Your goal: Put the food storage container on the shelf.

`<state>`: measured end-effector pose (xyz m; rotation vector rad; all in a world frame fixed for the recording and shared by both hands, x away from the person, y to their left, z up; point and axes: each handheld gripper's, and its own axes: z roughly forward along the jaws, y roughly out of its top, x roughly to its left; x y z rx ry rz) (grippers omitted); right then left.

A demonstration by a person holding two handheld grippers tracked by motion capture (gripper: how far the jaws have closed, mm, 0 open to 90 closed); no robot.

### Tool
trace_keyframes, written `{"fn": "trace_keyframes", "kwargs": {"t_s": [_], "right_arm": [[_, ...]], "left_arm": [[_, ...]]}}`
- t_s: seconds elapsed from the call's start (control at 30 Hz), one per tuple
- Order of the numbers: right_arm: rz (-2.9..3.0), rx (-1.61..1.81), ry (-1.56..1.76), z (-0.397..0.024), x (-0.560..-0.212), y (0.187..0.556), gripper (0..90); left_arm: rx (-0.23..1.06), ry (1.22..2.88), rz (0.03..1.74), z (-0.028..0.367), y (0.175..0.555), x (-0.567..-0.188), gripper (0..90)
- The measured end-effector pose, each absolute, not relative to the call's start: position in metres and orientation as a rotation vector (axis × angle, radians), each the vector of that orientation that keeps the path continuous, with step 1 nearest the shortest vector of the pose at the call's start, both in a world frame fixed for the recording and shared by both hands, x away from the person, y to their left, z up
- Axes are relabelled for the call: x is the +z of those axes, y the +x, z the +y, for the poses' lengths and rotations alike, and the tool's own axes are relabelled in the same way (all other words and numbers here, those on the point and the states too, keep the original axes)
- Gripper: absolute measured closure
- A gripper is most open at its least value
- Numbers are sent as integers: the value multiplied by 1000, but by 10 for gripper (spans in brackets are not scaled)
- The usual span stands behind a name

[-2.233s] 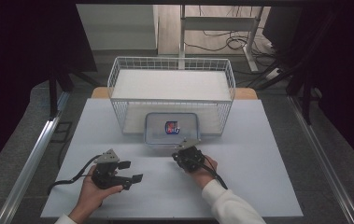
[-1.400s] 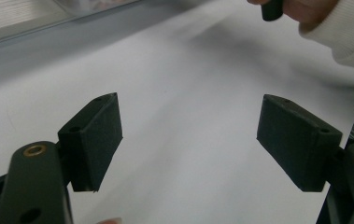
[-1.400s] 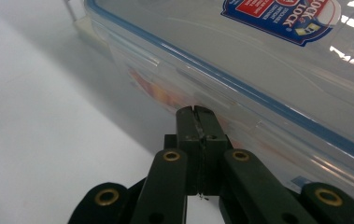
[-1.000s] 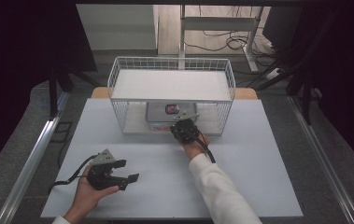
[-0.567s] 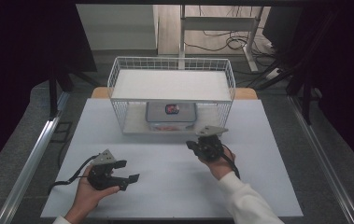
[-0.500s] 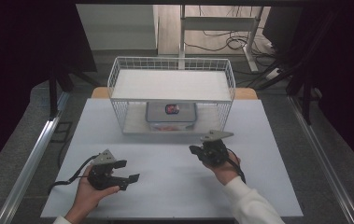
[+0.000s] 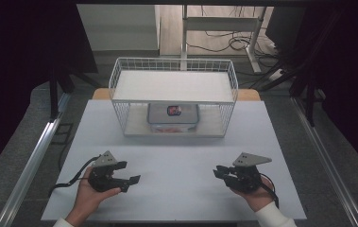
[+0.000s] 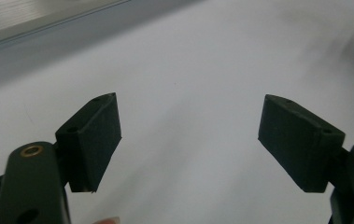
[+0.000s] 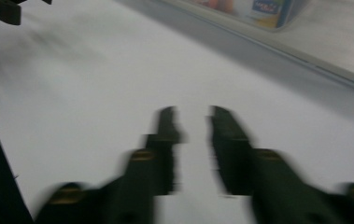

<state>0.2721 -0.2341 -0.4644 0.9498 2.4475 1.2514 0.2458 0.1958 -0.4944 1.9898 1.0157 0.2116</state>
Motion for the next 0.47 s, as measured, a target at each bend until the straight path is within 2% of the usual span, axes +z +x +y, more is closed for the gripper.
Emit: {"fn": "trace_keyframes", "kwargs": {"t_s": [0.03, 0.07, 0.13, 0.2, 0.47], "right_arm": [[2424, 1238, 956, -233, -464, 271, 469], [2406, 1218, 965, -232, -464, 270, 391], [2382, 1206, 963, -230, -463, 268, 331], [2371, 1197, 978, -230, -463, 268, 286], [2368, 1205, 985, -235, -462, 269, 215]], "left_arm": [[213, 1991, 1016, 196, 246, -495, 211], [212, 1992, 1017, 195, 246, -495, 210], [212, 1991, 1016, 195, 246, -495, 209], [217, 1988, 1017, 196, 246, -494, 208], [225, 1983, 1024, 198, 248, -492, 204]]}}
